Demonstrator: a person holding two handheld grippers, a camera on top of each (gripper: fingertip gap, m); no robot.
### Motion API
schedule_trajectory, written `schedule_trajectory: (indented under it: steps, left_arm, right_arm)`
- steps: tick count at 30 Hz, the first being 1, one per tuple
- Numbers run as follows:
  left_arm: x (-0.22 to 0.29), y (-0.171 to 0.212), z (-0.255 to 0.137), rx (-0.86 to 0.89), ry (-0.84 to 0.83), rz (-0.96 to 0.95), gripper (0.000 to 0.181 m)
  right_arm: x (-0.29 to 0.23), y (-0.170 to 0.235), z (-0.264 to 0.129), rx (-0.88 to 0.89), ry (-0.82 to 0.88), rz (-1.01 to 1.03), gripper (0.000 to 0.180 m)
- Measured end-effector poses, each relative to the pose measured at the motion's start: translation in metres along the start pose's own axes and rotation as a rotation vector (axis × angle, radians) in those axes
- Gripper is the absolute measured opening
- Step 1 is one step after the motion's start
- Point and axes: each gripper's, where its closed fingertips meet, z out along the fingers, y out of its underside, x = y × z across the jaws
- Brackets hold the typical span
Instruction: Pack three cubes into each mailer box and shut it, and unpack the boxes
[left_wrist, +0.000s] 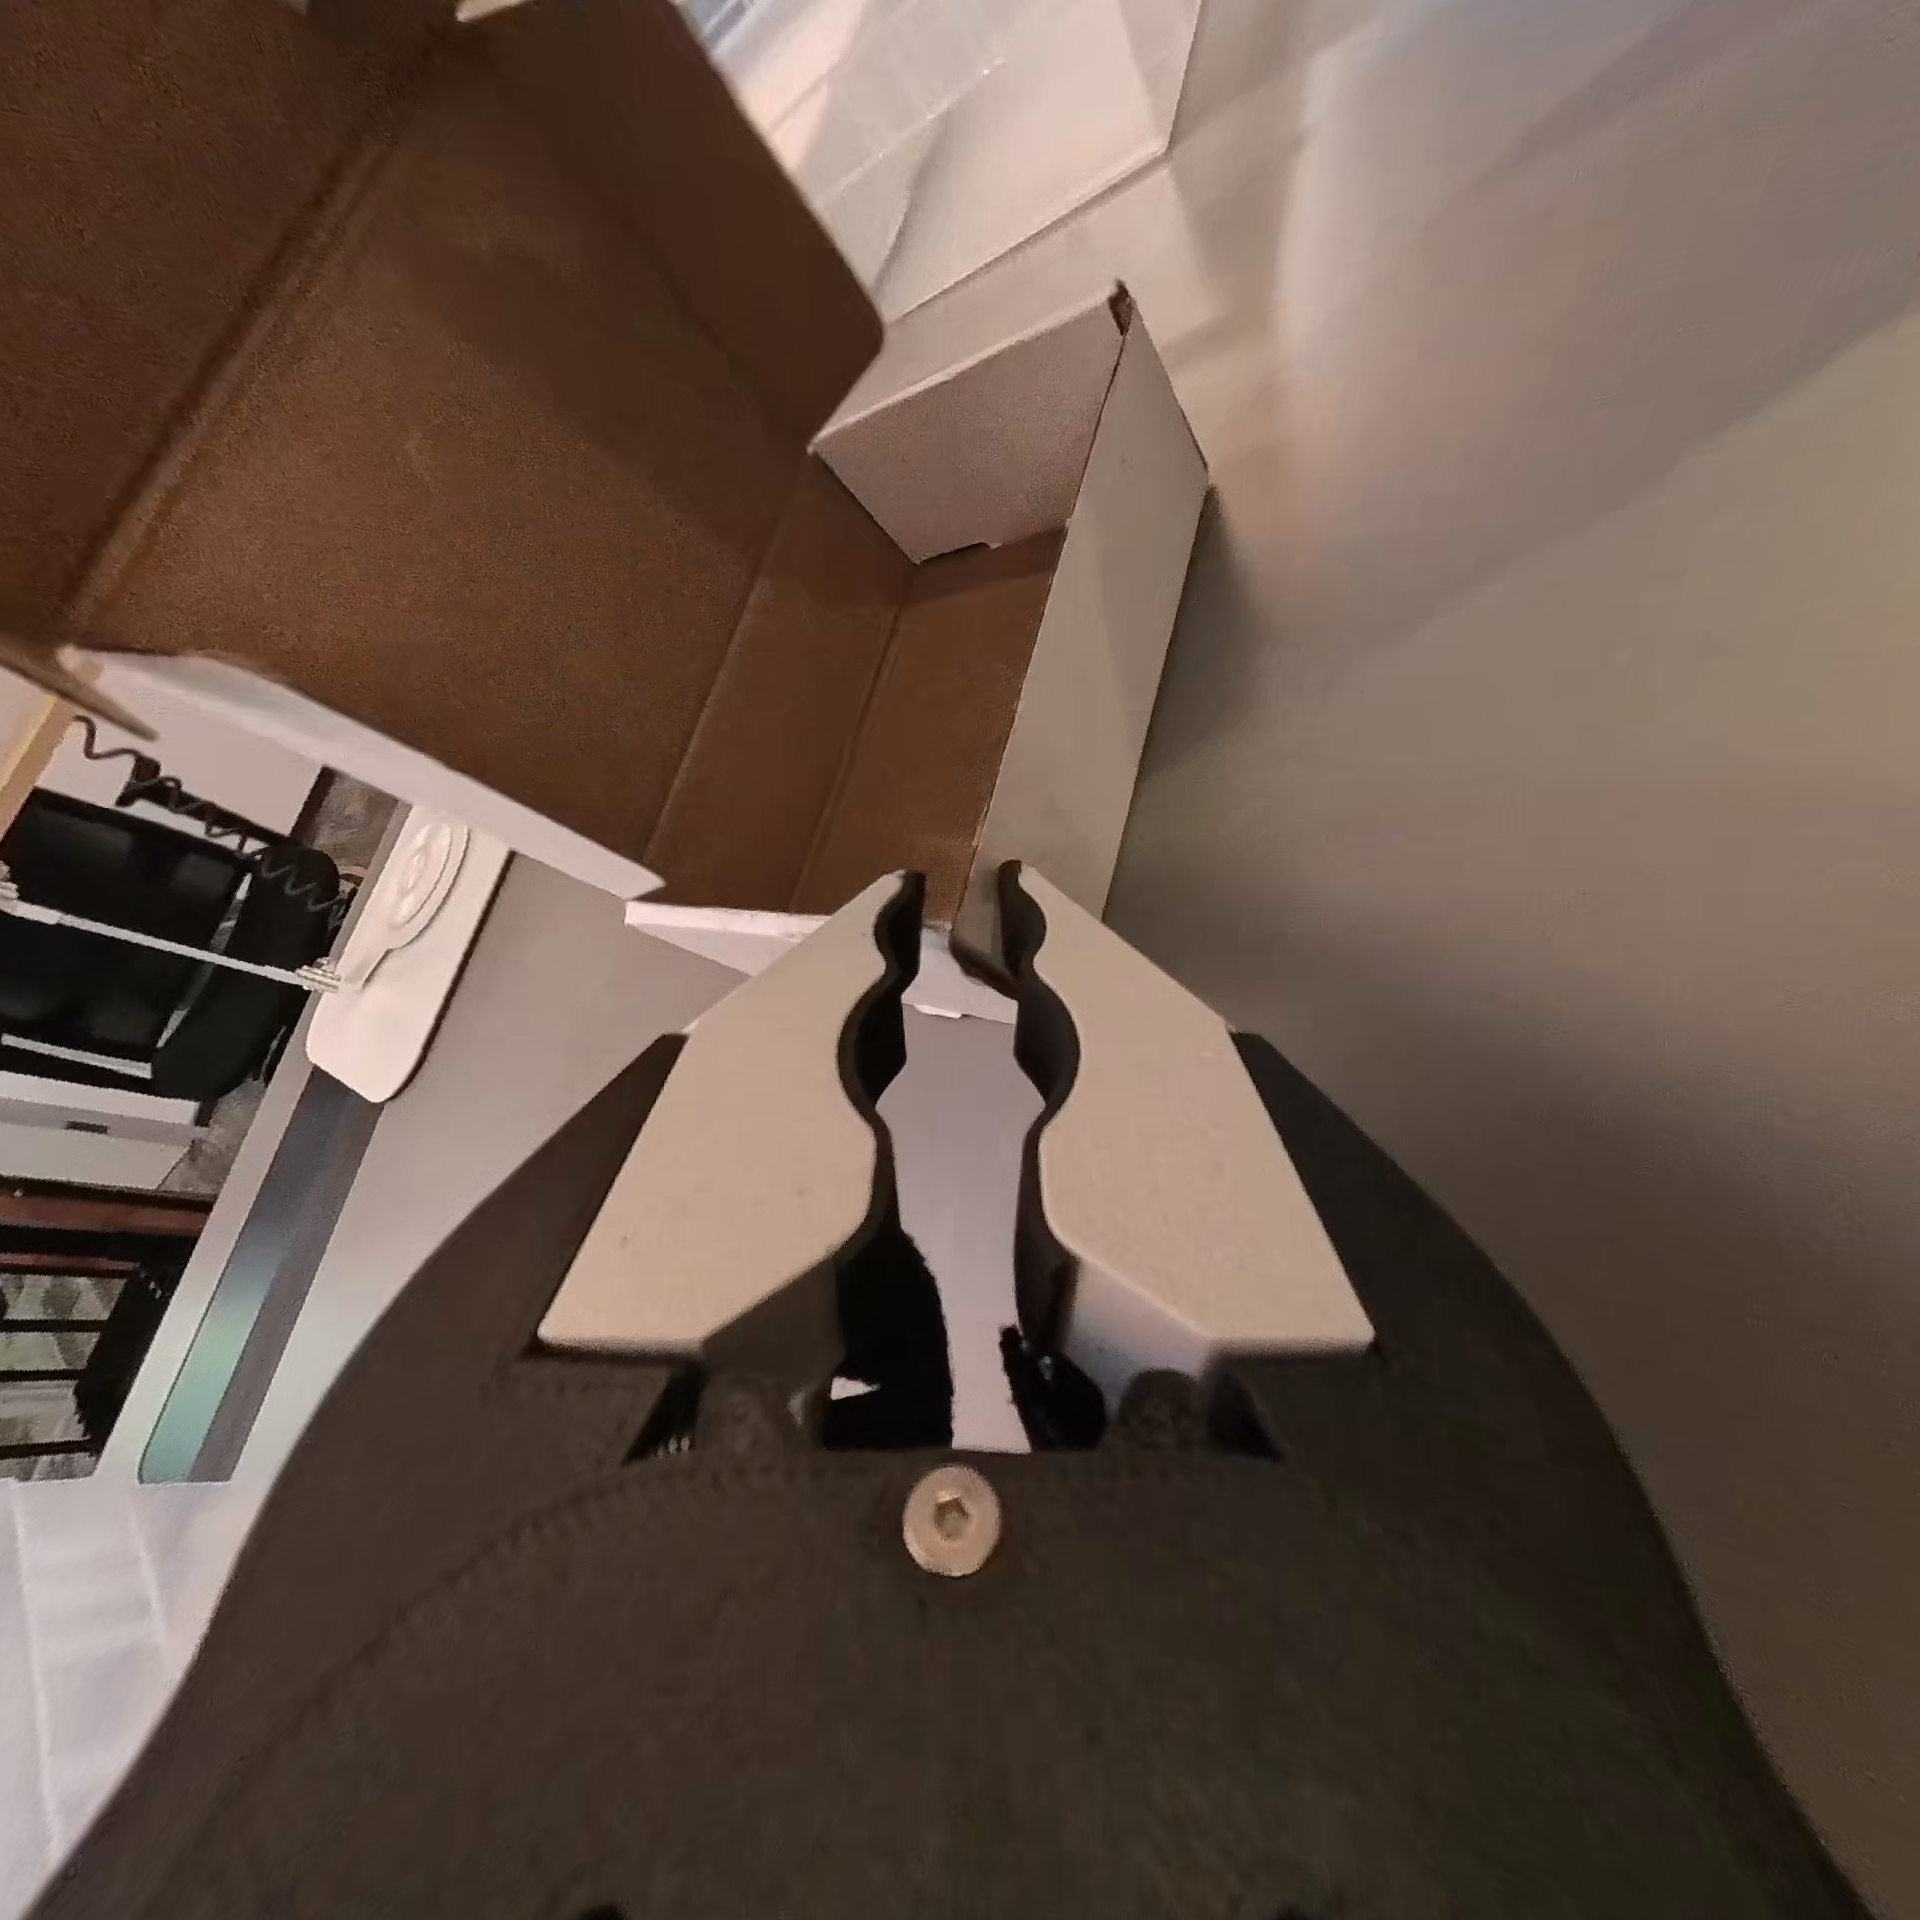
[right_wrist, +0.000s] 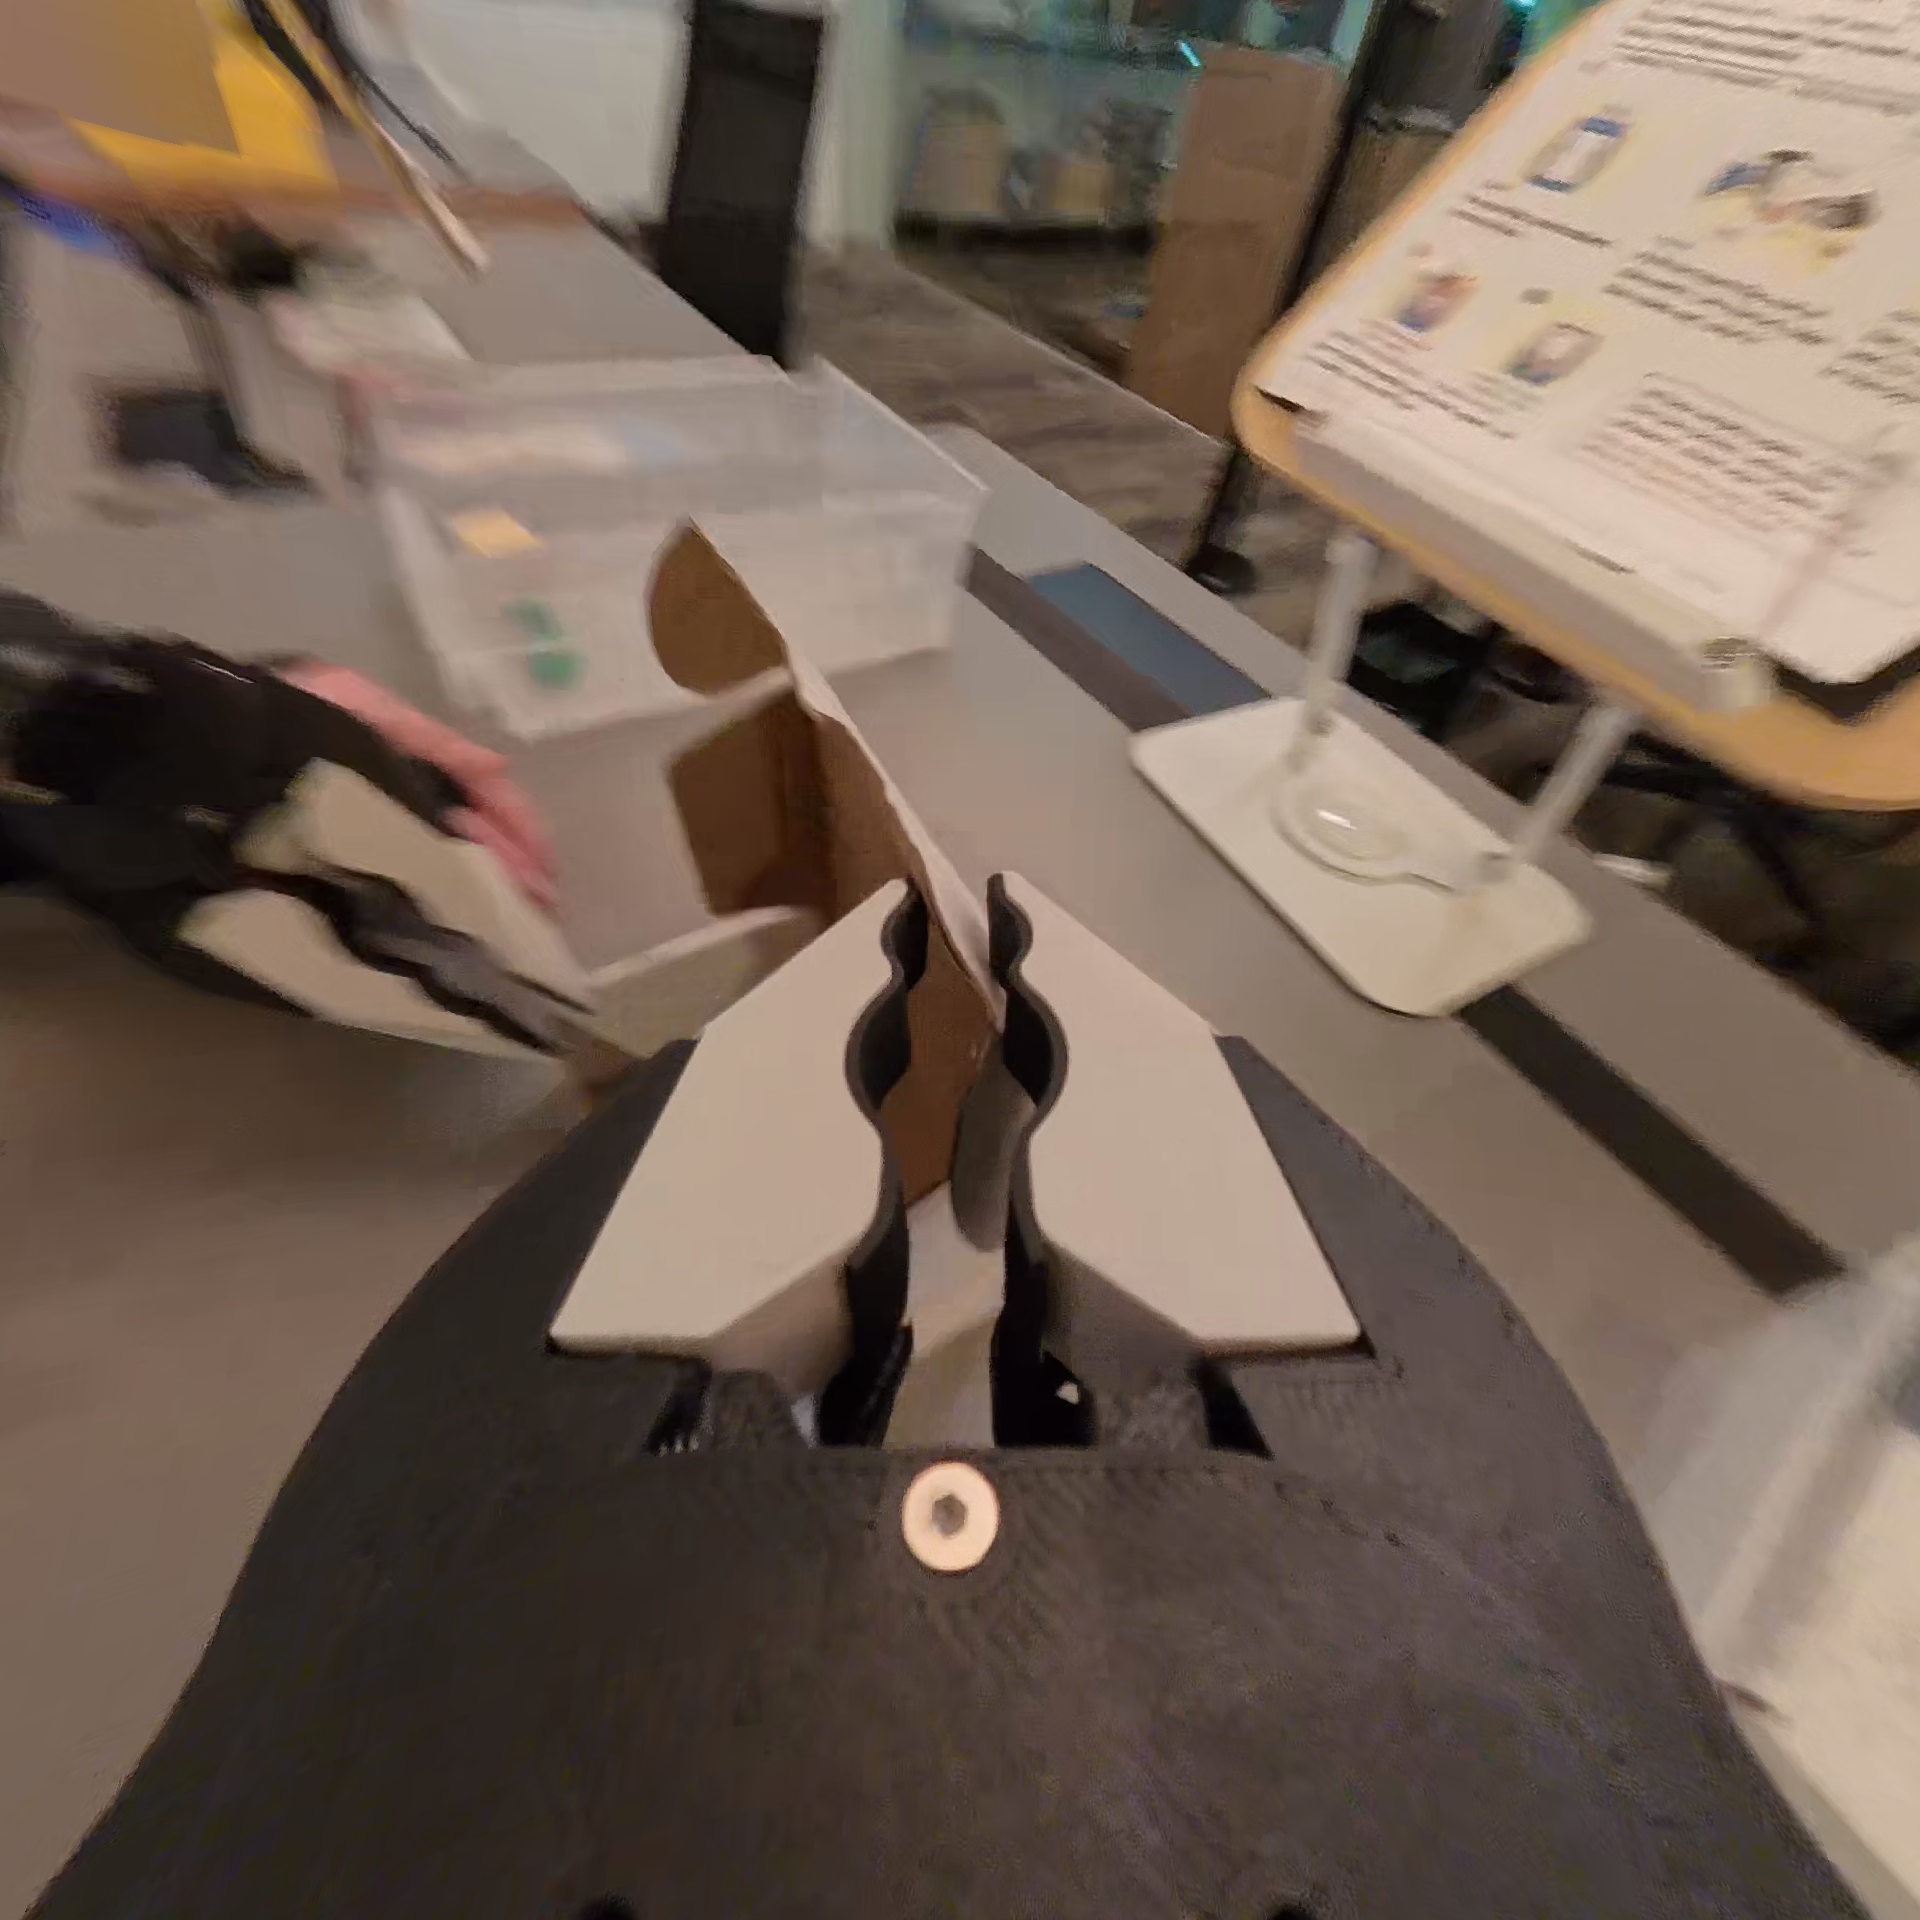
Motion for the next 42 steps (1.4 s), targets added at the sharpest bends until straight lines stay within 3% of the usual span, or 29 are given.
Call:
schedule_trajectory:
  steps: [7,9,12,15,18,23,28,33,37,39,42]
  left_arm:
    - [0.0,-0.001,0.001,-0.001,0.011,0.0,0.012]
    - [0.0,-0.001,0.001,0.0,0.016,-0.014,0.012]
    - [0.0,-0.001,0.002,0.0,0.019,-0.01,0.012]
    - [0.001,-0.001,0.002,0.006,0.024,-0.015,0.012]
    - [0.002,-0.002,0.002,0.007,0.03,-0.017,0.011]
    - [0.004,-0.003,0.002,0.009,0.041,-0.022,0.01]
    - [0.004,-0.003,0.002,0.009,0.045,-0.03,0.01]
    - [0.004,-0.003,0.003,0.012,0.053,-0.035,0.009]
    - [0.004,-0.004,0.004,0.018,0.06,-0.039,0.009]
    - [0.004,-0.004,0.004,0.019,0.061,-0.041,0.009]
    - [0.005,-0.005,0.005,0.021,0.064,-0.042,0.008]
  right_arm:
    - [0.053,0.037,0.047,-0.326,0.261,-0.271,0.019]
    - [0.062,0.044,0.057,-0.397,0.286,-0.369,0.011]
    - [0.061,0.055,0.068,-0.52,0.211,-0.44,0.028]
    - [0.057,0.06,0.076,-0.576,0.128,-0.556,0.028]
    - [0.054,0.072,0.076,-0.649,-0.005,-0.517,0.045]
    - [0.051,0.086,0.077,-0.784,-0.136,-0.665,0.057]
    - [0.055,0.113,0.068,-0.964,-0.279,-0.573,0.066]
    - [0.048,0.122,0.075,-1.017,-0.295,-0.782,0.056]
    - [0.017,0.127,0.073,-0.984,-0.446,-0.776,0.012]
    - [0.003,0.118,0.07,-0.92,-0.54,-0.625,0.01]
    - [-0.013,0.108,0.056,-0.922,-0.672,-0.421,0.039]
